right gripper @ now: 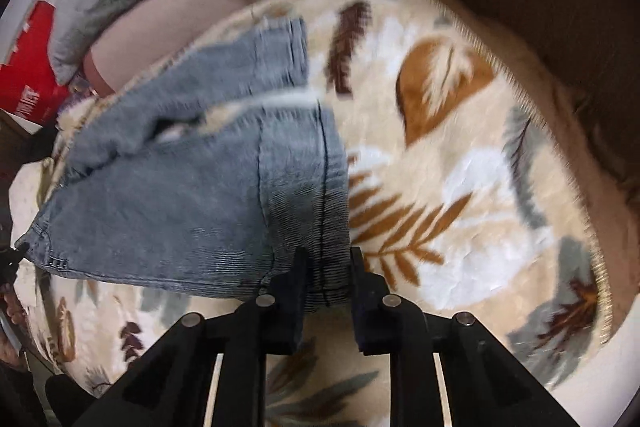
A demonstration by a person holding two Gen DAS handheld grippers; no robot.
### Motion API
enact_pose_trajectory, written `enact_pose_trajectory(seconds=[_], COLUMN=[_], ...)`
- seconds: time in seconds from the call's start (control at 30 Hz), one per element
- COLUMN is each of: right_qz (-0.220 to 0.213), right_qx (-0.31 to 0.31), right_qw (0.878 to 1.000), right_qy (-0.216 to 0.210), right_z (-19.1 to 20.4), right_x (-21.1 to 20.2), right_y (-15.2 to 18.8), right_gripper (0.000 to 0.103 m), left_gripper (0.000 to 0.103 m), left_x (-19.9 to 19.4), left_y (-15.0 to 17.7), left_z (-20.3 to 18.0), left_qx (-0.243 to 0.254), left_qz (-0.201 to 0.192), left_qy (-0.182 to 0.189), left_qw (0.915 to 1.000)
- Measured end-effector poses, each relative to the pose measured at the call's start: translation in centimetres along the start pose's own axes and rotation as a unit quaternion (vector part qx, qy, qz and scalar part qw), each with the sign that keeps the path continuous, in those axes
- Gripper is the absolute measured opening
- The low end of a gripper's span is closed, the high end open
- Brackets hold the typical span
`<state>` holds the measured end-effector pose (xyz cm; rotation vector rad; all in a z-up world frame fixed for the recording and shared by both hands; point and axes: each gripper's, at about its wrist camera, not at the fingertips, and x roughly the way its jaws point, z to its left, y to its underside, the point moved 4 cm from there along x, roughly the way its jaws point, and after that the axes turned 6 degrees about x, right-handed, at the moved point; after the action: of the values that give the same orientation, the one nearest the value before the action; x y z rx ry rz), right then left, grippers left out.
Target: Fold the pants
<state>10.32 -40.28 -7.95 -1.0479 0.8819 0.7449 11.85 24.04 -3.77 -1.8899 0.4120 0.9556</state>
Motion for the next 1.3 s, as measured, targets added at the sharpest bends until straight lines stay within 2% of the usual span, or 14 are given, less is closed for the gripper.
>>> enact_pose_trajectory(seconds=[0.1,0.2,0.33,0.47,0.53,0.6,0.63,0.73,0.77,0.83,0.97,1.07,1.17,1.3], right_qz=[-0.019,-0.022,0.003,0.061,0.052,0.017,0.002,-0.011,-0.011,0.010,0.079,0.043,0.019,0.130], right_qx=[-0.005,-0.011,-0.005,0.009,0.010,0.025,0.029,0.029,0.025,0.021,0.044,0.061,0.068,0.085], right_qw=[1.000,1.000,1.000,0.998,0.998,0.999,0.999,0.999,0.998,0.995,0.994,0.992,0.993,0.984], right_qy=[-0.006,-0.008,0.004,0.017,0.025,0.031,0.026,-0.038,-0.063,-0.095,-0.066,-0.103,-0.094,-0.092], right_z=[-0.4,-1.8,-5.1,-7.3,-7.6,-7.8,-7.6,-5.3,-4.6,-3.3,-4.2,-4.6,-5.0,-5.4], right_x=[-2.8,-4.5,-2.7,1.9,1.6,-0.4,-1.4,-3.0,-3.0,-1.2,3.0,1.0,0.6,7.5], right_y=[-0.4,0.1,2.5,4.6,4.7,3.7,3.2,2.5,2.4,2.7,4.0,1.8,-2.0,-4.6], right_gripper=[0.020,0.020,0.021,0.025,0.032,0.033,0.034,0.036,0.043,0.057,0.057,0.057,0.057,0.057], left_gripper=[0.003,0.002,0.003,0.005,0.012,0.034,0.040,0.055,0.059,0.063,0.063,0.063,0.063,0.063], left_x=[-4.8,-7.7,-8.0,-4.5,-4.2,-5.4,-6.1,-8.0,-8.3,-7.8,-4.1,-0.1,2.1,3.1], left_y=[0.6,3.1,8.8,12.9,12.5,11.2,10.6,8.9,8.6,8.5,10.1,11.9,13.3,14.2], left_z=[0.3,0.8,1.3,2.6,4.4,5.7,5.9,4.7,3.9,1.3,-2.1,-2.9,-2.6,-2.4], left_qx=[-0.006,-0.004,0.006,0.009,-0.035,-0.057,-0.065,-0.066,-0.056,-0.022,0.036,0.054,0.058,0.060], left_qz=[-0.039,-0.050,-0.020,0.044,0.050,0.028,0.016,-0.012,-0.018,-0.017,0.034,0.089,0.116,0.125], left_qy=[0.016,0.032,0.033,0.007,-0.002,-0.008,-0.009,0.023,0.034,0.070,0.090,0.079,0.063,0.058], left_qw=[0.9991,0.9982,0.9992,0.9990,0.9981,0.9980,0.9977,0.9975,0.9977,0.9972,0.9947,0.9914,0.9895,0.9887])
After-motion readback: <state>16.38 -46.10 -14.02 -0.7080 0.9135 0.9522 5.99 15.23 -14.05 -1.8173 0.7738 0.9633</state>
